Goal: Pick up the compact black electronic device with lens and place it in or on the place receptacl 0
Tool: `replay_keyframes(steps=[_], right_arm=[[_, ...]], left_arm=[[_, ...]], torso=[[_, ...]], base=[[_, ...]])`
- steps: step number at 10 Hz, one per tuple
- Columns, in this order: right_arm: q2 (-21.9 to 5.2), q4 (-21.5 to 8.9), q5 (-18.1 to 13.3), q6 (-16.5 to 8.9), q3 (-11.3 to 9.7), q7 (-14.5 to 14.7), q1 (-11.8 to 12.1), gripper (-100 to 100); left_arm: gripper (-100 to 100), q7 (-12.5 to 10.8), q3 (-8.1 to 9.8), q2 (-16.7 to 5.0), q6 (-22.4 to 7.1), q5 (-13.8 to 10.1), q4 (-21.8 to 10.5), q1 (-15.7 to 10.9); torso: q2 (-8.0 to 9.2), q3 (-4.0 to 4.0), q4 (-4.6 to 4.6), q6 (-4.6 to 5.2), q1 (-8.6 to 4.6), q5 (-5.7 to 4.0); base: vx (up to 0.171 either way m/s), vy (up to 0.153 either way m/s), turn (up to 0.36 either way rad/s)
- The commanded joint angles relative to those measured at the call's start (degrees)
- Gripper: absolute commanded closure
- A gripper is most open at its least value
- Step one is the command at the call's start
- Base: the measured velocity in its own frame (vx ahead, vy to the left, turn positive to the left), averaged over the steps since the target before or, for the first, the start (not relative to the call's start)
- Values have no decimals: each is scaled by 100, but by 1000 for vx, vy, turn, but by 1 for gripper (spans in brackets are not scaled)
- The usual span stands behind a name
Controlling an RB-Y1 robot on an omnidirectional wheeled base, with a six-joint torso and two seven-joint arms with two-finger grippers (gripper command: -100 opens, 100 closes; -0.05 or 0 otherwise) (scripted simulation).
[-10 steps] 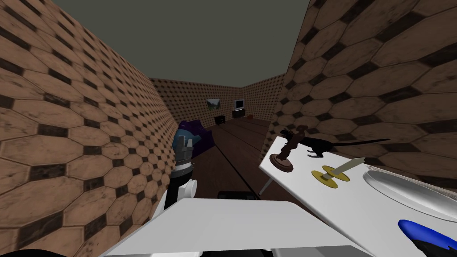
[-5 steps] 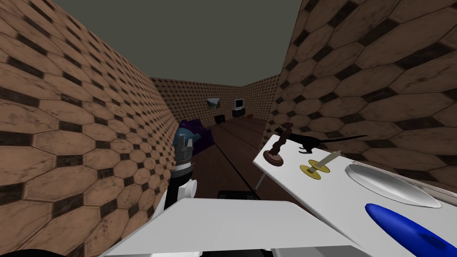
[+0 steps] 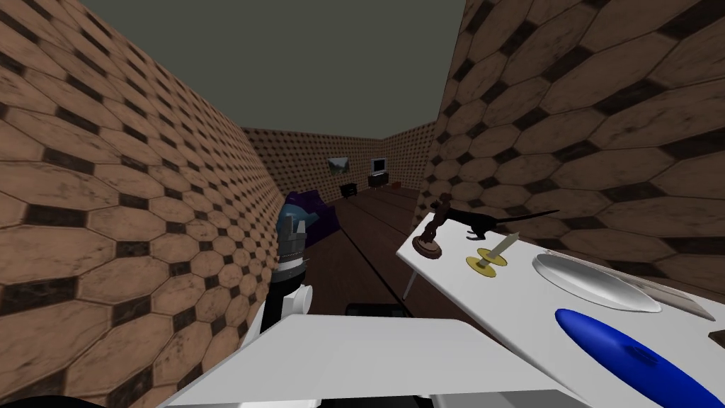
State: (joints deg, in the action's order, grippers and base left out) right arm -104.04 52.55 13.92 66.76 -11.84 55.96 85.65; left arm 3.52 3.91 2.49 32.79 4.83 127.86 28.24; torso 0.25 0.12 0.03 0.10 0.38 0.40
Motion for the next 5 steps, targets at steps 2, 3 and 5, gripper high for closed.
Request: replay_keyframes(steps=[2, 3, 5], right_arm=[[-17, -96, 104, -74, 0, 40, 252, 100], [-13, -149, 128, -103, -11, 43, 341, 100], [-10, -198, 118, -132, -25, 47, 302, 100]], left_arm=[[0, 0, 0, 0, 0, 0, 0, 0], [0, 0, 0, 0, 0, 0, 0, -1], [0, 0, 0, -1, 0, 0, 0, -1]], torso=[[8, 4, 1, 0, -7, 2], [16, 9, 3, 3, -14, 2], [26, 15, 5, 8, -22, 3]], base=[[-72, -61, 21], [-98, -68, 24], [-74, -78, 4]])
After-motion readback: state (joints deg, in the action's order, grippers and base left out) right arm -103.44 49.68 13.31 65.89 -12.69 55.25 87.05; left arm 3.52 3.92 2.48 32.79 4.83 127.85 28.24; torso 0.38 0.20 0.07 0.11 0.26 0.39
